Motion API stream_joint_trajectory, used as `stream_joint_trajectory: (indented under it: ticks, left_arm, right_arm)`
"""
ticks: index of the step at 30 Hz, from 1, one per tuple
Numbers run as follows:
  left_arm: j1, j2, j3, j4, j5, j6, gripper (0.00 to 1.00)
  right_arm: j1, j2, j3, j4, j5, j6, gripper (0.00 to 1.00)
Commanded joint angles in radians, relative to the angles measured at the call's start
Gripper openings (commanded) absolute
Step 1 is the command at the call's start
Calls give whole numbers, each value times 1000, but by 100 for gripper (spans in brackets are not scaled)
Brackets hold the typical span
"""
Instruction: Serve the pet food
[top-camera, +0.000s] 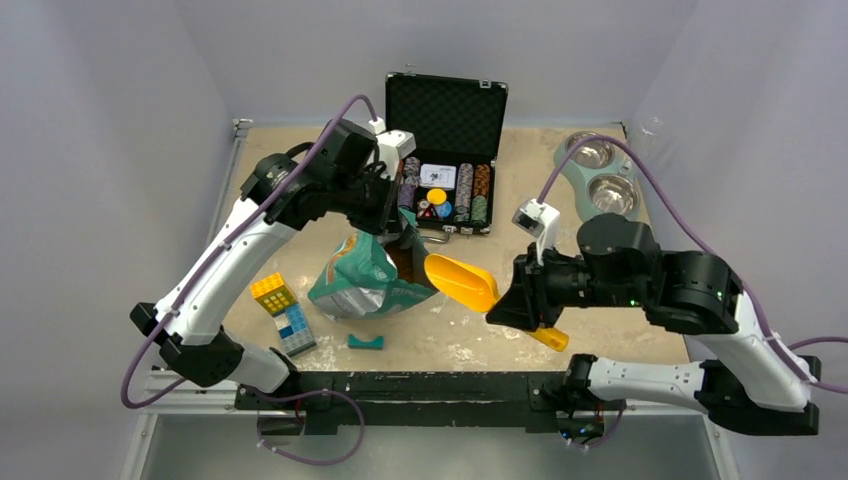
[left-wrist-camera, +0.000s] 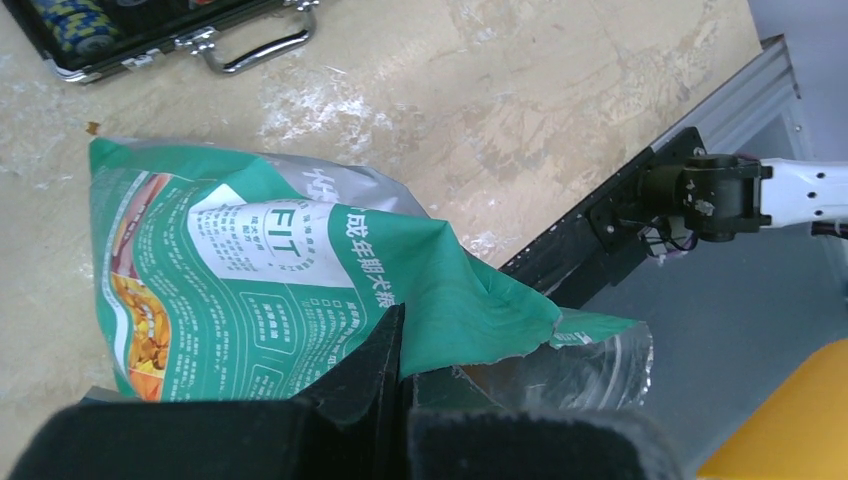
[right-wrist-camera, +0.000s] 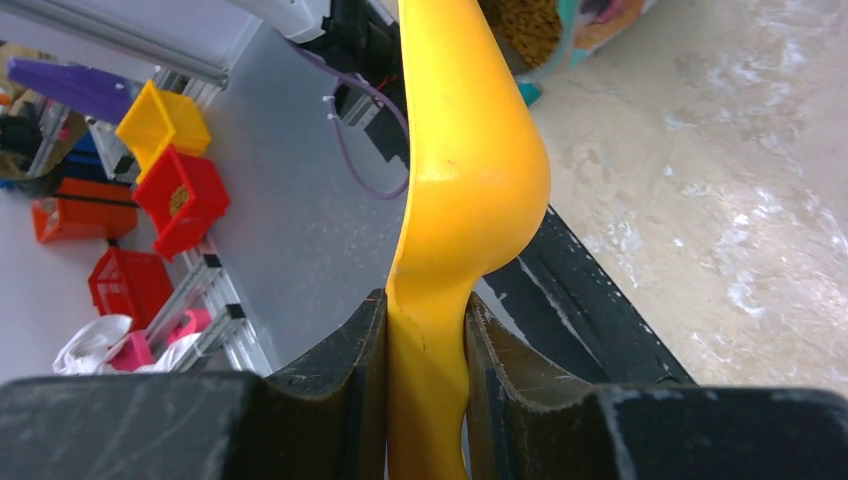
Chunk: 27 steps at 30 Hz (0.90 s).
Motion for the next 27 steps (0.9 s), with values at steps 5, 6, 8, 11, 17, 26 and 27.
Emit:
stream_joint_trajectory:
  ticks: [5,6,8,11,17,26,27]
  left_arm:
    - [-47,36,43,44,64,-80,0]
    - [-51,37,58,41,62,-86,0]
    - [-56,33,83,41,54,-94,0]
    - [-64,25,107,48,61,-116,0]
    - [-73,19,107,57,69,-135,0]
    - [-72,14,112,-20,-108,-123,0]
    - [-70,14,120,-51,-191,-158,0]
  right_arm:
    - [-1,166,97,-7,-98,-13,0]
    - [-2,189,94,-17,-85,2,0]
    - [-4,218,81,-43,-57,23,0]
    - [-12,261,66,-76,-10,38,0]
    - [-96,251,52,-53,-83,63,0]
    - [-168,61,-71,81,-206,-5,0]
    - [-171,15,-118,159,-227,25,0]
